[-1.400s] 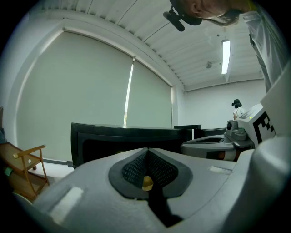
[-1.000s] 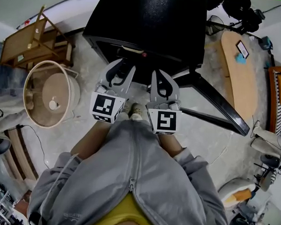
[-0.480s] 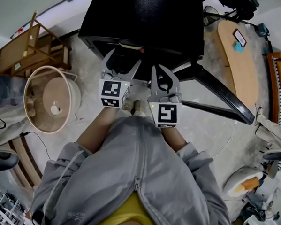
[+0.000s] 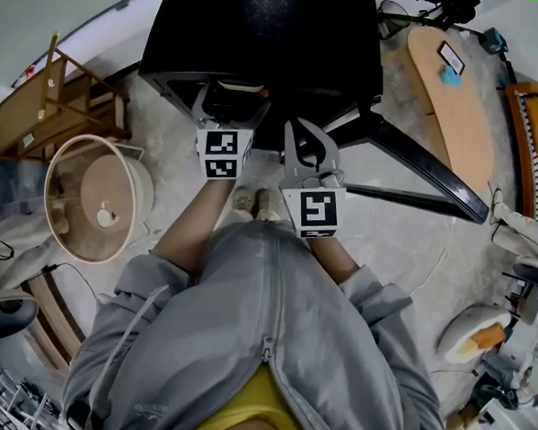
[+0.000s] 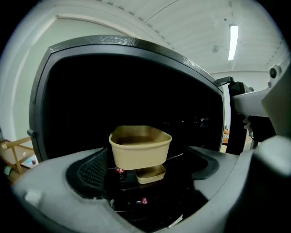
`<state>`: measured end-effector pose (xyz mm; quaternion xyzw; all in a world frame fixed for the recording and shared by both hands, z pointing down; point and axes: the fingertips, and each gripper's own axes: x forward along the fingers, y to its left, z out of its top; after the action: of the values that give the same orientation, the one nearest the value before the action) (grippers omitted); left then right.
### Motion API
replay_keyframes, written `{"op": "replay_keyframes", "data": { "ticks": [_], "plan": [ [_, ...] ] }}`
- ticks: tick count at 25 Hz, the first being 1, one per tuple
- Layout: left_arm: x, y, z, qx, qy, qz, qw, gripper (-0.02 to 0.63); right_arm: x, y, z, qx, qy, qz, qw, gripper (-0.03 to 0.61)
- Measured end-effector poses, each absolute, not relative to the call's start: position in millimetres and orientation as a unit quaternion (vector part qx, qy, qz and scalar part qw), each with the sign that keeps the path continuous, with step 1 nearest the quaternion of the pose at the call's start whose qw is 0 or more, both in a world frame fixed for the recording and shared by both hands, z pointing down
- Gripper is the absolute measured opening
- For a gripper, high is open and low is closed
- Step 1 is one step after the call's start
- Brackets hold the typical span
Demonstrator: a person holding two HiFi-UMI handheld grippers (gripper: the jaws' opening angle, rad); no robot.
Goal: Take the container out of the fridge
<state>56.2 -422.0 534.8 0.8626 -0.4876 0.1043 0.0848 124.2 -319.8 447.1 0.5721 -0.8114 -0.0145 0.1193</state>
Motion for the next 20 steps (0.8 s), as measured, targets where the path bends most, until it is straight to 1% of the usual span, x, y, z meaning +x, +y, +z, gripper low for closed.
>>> {"op": "replay_keyframes", "data": {
  "ticks": [6,13,17,20],
  "plan": [
    [60.2,-435.2,541.8,0.856,-0.497,0.111,0.085,0.525,130.9,-316.6,446.9,0.577,-0.807,-0.016,0.125,0.0],
    [66.7,-448.0,547.4,0.848,-0.506,0.115,0.112,0.528,136.7,-312.1,447.2,0.58,-0.803,-0.02,0.131,0.0],
    [67.0,-455.8,553.6,0.843,-0.509,0.135,0.111,0.523,138.1,-310.0,447.5,0.58,-0.803,-0.024,0.135,0.0],
    [68.3,-456.0,554.5,0.842,-0.51,0.135,0.112,0.505,138.4,-309.3,448.0,0.58,-0.803,-0.024,0.136,0.0]
  ]
}}
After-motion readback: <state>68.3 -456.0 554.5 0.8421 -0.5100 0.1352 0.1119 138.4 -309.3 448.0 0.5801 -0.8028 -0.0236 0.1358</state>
